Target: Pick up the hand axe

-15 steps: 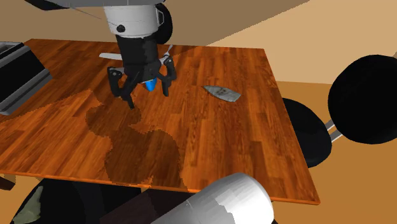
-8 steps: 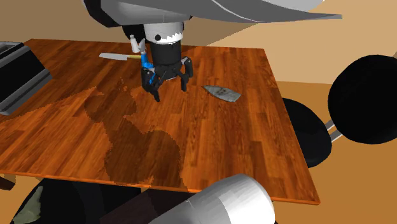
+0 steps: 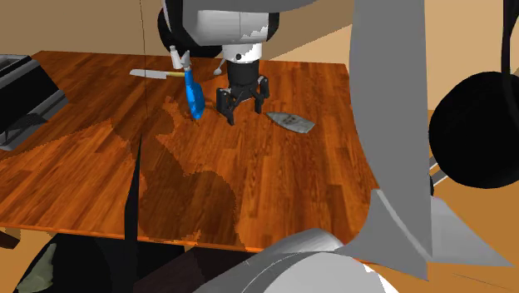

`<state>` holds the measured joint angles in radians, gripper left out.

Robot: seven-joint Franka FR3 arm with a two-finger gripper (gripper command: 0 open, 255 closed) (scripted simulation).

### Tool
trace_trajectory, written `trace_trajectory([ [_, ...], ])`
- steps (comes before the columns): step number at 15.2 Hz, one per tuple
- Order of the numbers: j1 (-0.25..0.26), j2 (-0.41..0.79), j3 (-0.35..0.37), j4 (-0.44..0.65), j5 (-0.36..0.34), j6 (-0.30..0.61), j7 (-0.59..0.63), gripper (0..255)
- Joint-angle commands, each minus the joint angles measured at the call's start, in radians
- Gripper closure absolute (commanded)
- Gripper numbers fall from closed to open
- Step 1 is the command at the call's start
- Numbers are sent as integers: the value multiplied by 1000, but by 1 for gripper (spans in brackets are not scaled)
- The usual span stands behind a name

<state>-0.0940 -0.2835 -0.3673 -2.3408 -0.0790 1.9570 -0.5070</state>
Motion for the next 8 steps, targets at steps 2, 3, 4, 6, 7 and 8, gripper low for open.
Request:
trace_trajectory([
  [2, -6, 112, -43, 55, 21, 58, -78, 0],
  [3, -8, 150, -55, 78, 32, 72, -104, 0],
  [4, -12, 188, -67, 101, 45, 86, -131, 0],
  [6, -21, 267, -86, 152, 76, 110, -185, 0],
  [7, -27, 307, -93, 179, 93, 120, -212, 0],
  [8, -35, 347, -99, 208, 111, 128, -239, 0],
])
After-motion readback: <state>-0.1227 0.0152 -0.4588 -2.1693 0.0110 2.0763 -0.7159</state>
